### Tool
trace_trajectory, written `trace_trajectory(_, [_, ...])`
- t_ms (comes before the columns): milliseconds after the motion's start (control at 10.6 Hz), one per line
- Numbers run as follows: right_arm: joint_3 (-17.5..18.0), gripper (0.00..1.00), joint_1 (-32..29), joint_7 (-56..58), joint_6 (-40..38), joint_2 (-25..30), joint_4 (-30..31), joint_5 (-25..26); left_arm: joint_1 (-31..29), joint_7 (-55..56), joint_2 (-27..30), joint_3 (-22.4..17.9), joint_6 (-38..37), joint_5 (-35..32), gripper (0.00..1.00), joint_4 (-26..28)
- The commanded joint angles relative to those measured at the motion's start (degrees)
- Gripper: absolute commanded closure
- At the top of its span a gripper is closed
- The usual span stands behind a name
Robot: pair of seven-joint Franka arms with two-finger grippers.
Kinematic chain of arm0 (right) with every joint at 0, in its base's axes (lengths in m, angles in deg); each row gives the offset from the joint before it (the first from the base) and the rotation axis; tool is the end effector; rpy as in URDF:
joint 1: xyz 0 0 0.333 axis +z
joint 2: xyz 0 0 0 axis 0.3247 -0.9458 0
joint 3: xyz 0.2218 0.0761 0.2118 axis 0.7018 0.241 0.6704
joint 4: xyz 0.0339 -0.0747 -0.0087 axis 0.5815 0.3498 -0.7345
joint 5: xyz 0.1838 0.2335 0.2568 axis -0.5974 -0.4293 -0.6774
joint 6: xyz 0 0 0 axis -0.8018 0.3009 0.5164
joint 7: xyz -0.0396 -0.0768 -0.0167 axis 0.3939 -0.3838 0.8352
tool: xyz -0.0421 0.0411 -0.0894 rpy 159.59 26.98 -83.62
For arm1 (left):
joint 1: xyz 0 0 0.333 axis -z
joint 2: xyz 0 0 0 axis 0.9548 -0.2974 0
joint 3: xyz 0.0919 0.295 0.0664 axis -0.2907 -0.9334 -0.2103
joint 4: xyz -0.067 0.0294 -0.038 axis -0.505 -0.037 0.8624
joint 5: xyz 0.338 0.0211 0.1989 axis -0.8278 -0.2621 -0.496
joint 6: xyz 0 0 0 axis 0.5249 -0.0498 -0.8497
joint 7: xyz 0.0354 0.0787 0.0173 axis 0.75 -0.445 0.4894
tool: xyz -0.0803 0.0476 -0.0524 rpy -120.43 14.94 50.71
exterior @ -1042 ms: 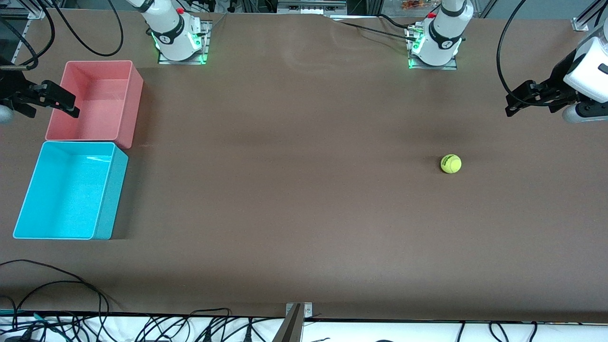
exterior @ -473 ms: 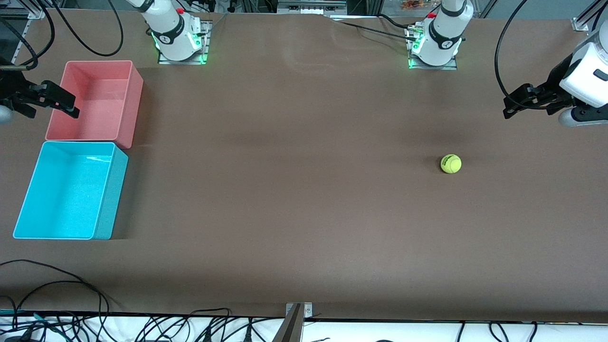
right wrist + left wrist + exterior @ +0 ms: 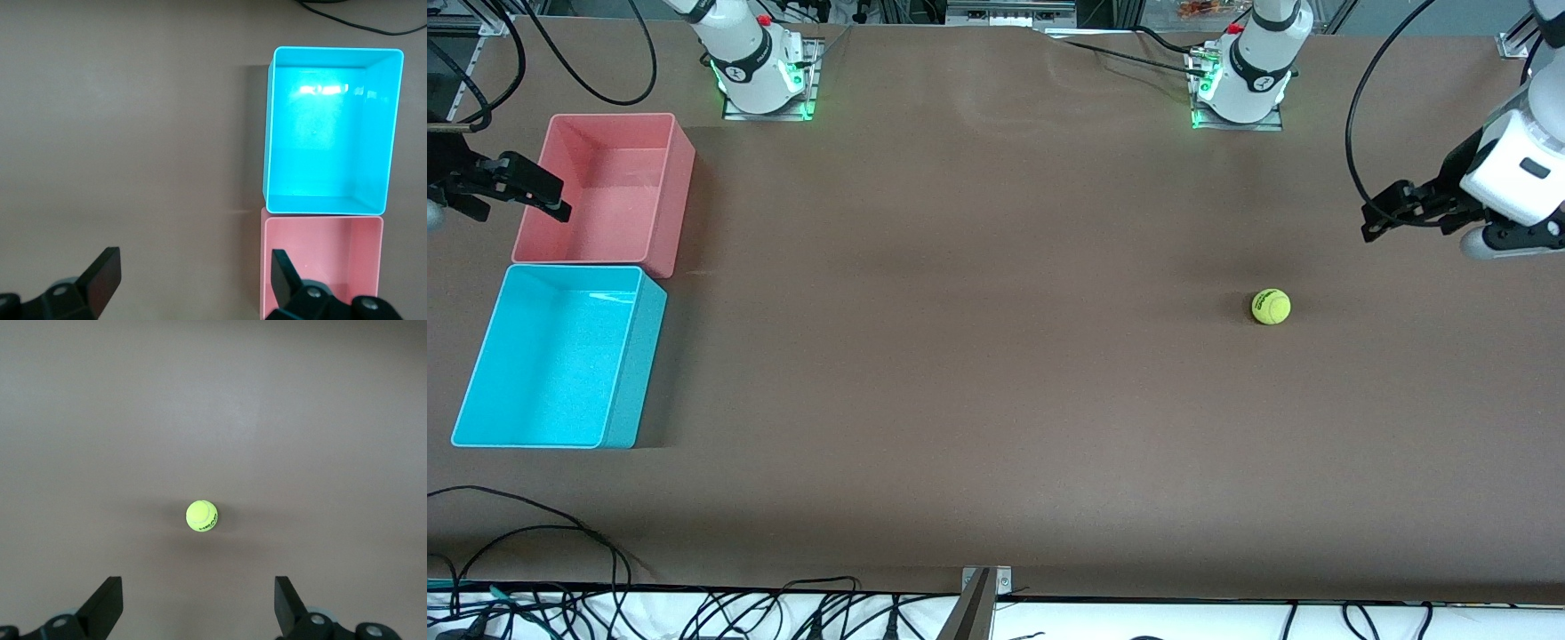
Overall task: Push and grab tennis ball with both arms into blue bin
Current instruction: 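Move the left gripper toward the tennis ball and lower it beside it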
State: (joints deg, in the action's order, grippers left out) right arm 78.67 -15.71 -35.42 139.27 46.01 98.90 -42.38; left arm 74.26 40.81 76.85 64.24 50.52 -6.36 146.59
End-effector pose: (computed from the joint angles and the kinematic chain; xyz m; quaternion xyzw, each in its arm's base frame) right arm 0.5632 0.0014 0.6325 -1.0000 -0.0010 -0.0032 0.0002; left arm 0.5605 -0.0359 0.5955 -0.9982 -0.0579 0.0120 0.0117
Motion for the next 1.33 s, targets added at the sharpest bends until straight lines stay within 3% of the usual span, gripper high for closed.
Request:
trace_trajectory(0, [0.09,0.00,-0.25,0.23,0.86,0.22,-0.49,0.22,-1.12,-1.12,3.03,0.03,3.88,-1.00,0.00,5.81])
trace_trajectory(568, [-0.08,0.00,-0.25,0.23,0.95,0.57,-0.40,0.22,-2.88,-1.03,3.12,-0.32,7.48,-0.91,0.00,14.15])
trace_trajectory(1231, [-0.26,0.00,-0.25,0.14,-0.01,0.04,-0.40,0.13,-3.06,-1.03,3.29,-0.32,20.38,-0.12,0.00,25.13])
